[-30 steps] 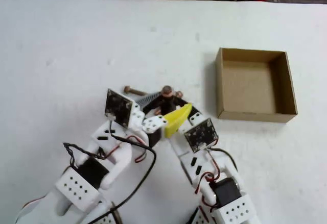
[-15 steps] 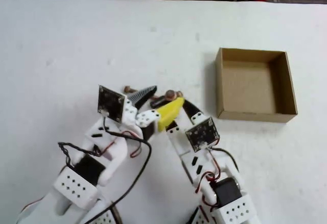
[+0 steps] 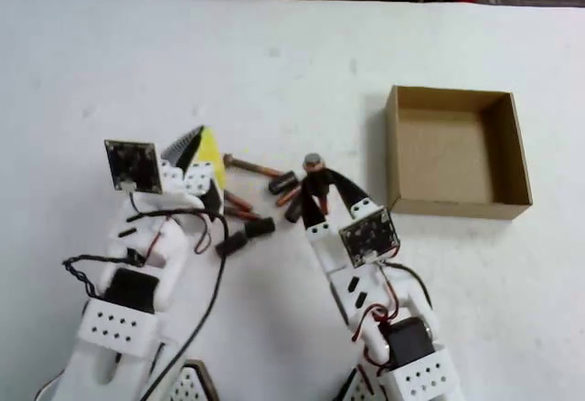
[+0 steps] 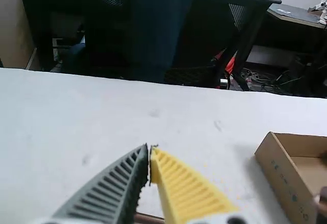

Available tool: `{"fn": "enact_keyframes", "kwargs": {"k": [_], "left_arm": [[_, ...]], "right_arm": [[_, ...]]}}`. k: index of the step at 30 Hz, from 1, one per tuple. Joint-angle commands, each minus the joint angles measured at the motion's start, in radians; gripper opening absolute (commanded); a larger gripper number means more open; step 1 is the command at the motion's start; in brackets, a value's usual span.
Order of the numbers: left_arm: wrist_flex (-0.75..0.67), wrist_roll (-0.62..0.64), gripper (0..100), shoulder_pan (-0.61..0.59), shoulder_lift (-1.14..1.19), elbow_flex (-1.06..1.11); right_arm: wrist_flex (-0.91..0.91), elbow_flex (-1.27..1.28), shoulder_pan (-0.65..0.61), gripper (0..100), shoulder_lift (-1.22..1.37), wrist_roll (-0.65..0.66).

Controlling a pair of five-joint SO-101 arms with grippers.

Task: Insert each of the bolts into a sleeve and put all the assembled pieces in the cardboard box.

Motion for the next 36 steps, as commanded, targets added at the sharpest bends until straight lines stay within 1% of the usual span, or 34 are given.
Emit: {"fn": "enact_keyframes", "kwargs": {"k": [1, 3, 4, 7, 9, 10, 11, 13, 15, 23, 27, 30, 32, 35, 36], "left_arm": [[0.037, 0.005, 3, -0.012, -0.013, -0.071], [0.081, -0.011, 2, -0.012, -0.027, -0.083], [0.117, -0.048, 2, -0.012, -0.051, -0.087], [0.242, -0.230, 2, -0.012, -0.171, -0.092], [0.327, -0.367, 2, -0.012, -0.286, -0.086], [0.367, -0.413, 2, -0.012, -0.346, -0.086], [0.408, -0.422, 2, -0.012, -0.406, -0.084], [0.476, -0.376, 2, -0.019, -0.504, -0.084], [0.514, -0.347, 2, -0.051, -0.570, -0.084], [0.664, -0.356, 2, -0.148, -0.611, -0.084], [0.681, -0.356, 2, -0.182, -0.644, -0.037], [0.678, -0.358, 2, -0.205, -0.645, 0.008], [0.681, -0.358, 2, -0.213, -0.645, 0.021], [0.681, -0.358, 2, -0.213, -0.645, 0.054], [0.678, -0.358, 2, -0.211, -0.645, 0.072]], "right_arm": [[-0.030, -0.005, 0.036, 1.7, -0.015, 0.011], [-0.030, -0.005, 0.050, 1.7, -0.015, 0.011], [-0.030, -0.005, 0.058, 1.7, -0.015, 0.011], [-0.030, -0.006, 0.079, 1.6, -0.015, 0.011], [-0.030, -0.008, 0.088, 1.6, -0.015, 0.011], [-0.027, -0.014, 0.093, 1.6, -0.015, 0.011], [-0.008, -0.029, 0.096, 1.6, -0.012, 0.011], [0.073, -0.083, 0.105, 1.6, -0.012, 0.011], [0.160, -0.143, 0.105, 1.6, -0.012, 0.011], [0.378, -0.328, 0.105, 1.6, -0.007, 0.012], [0.498, -0.473, 0.114, 1.6, -0.005, 0.012], [0.526, -0.548, 0.173, 1.6, 0.033, 0.014], [0.524, -0.592, 0.214, 1.6, 0.105, 0.025], [0.524, -0.680, 0.255, 1.6, 0.260, 0.110], [0.524, -0.707, 0.266, 1.6, 0.320, 0.118]]}}
